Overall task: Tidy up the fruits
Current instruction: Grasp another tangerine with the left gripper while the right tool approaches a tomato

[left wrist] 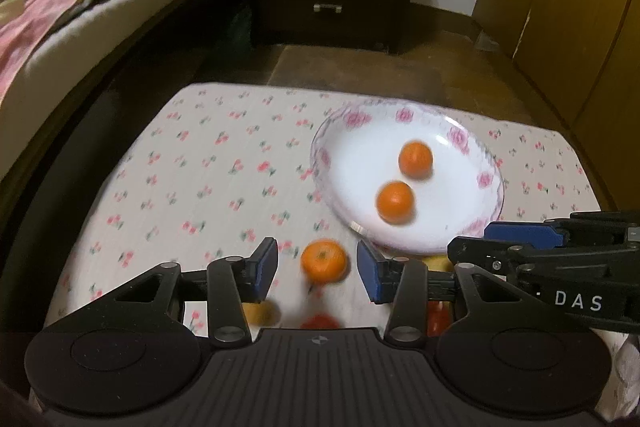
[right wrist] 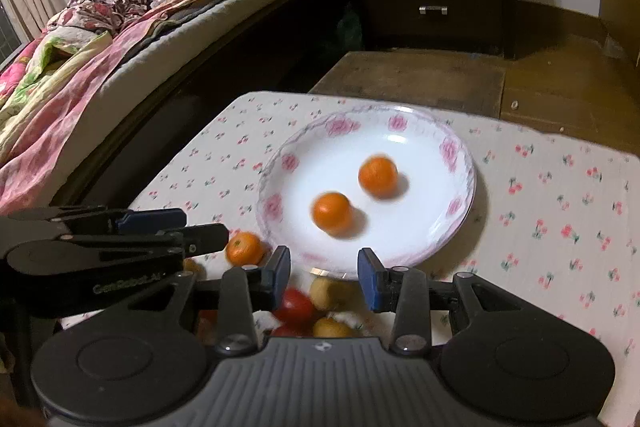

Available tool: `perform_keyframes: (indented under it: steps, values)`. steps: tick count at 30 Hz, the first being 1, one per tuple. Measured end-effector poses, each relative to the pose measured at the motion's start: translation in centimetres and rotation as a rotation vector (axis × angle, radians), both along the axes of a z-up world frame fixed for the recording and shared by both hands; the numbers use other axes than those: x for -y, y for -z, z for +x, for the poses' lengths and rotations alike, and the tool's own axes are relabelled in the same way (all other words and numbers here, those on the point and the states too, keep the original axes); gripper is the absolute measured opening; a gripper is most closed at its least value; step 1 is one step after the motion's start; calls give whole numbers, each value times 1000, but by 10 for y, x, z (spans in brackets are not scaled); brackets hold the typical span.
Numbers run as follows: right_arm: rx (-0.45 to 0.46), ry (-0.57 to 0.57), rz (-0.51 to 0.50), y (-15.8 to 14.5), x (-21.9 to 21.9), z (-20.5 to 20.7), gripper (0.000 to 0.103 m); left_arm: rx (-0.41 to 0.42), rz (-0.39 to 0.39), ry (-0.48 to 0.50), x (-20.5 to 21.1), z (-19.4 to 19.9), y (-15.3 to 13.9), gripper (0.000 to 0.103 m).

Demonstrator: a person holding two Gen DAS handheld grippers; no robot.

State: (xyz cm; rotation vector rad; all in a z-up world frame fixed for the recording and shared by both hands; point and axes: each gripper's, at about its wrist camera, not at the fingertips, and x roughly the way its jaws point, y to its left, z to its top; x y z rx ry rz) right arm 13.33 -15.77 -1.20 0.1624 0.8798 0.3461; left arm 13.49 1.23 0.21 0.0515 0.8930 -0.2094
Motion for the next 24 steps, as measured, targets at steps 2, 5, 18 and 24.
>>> perform_keyframes:
  steps: [2,5,18,24]
  values:
    - [-7,-14,-3,2,-5,-6,37,-12,-6,-10,-7,-6,1,53]
    - [-12,-34,-6,4,-12,-13,37,-31,-16,-26,-16,-14,3,54]
    - [-50,-30,-1,12,-9,-32,38,-93,10,-1,-14,-37,26,51]
    - [-73,-54,-9,22,-13,-34,38,-106,29,-7,-13,-40,37,44]
